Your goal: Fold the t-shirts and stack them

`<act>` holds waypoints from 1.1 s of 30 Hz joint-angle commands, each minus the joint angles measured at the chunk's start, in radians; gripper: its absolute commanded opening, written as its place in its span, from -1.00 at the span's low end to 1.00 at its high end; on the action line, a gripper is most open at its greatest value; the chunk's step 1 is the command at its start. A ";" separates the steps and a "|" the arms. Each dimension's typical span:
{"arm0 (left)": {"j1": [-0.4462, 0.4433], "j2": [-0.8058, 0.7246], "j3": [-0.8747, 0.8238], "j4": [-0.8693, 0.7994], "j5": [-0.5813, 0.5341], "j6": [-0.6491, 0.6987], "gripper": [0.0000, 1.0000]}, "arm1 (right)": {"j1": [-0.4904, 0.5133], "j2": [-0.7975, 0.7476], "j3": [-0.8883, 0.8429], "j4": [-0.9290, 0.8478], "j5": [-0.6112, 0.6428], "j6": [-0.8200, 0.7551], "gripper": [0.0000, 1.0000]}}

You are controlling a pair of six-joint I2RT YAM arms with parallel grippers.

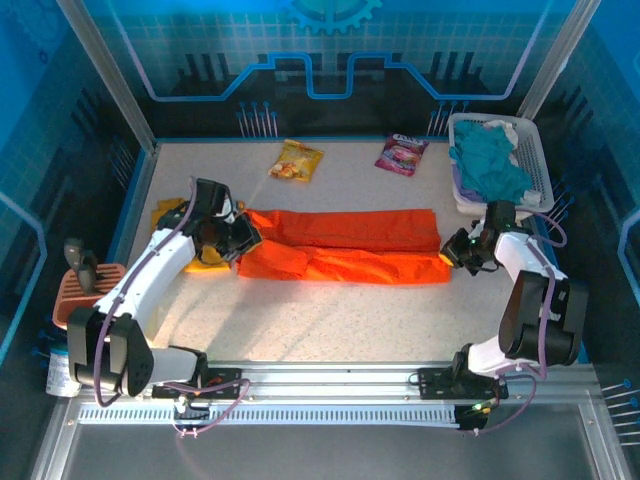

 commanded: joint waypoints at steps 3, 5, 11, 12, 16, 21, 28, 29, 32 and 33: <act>0.010 0.058 0.060 0.041 0.007 0.036 -1.00 | 0.017 0.082 0.068 0.061 -0.032 -0.001 -1.00; 0.011 0.083 0.071 0.044 0.012 0.039 -1.00 | 0.027 0.105 0.085 0.064 -0.030 0.001 -1.00; 0.014 0.119 0.062 0.059 -0.008 0.047 -1.00 | 0.051 0.141 0.108 0.077 -0.003 0.007 -1.00; 0.017 0.124 0.057 0.064 -0.008 0.047 -1.00 | 0.052 0.147 0.110 0.077 -0.003 0.008 -1.00; 0.027 0.134 0.045 0.069 -0.012 0.053 -1.00 | 0.059 0.161 0.110 0.086 0.003 0.013 -1.00; 0.043 0.156 0.040 0.088 -0.009 0.054 -1.00 | 0.061 0.179 0.116 0.094 0.005 0.008 -0.79; 0.064 0.235 0.065 0.141 0.014 0.047 -1.00 | 0.063 0.159 0.096 0.131 -0.027 0.008 0.10; 0.067 0.255 0.073 0.149 0.014 0.046 -0.98 | 0.062 0.155 0.092 0.134 -0.033 0.009 0.17; 0.087 0.324 0.102 0.179 0.008 0.048 -0.82 | 0.062 0.131 0.070 0.149 -0.050 0.010 0.32; 0.098 0.354 0.112 0.195 0.008 0.047 -0.66 | 0.062 0.118 0.061 0.155 -0.054 0.011 0.36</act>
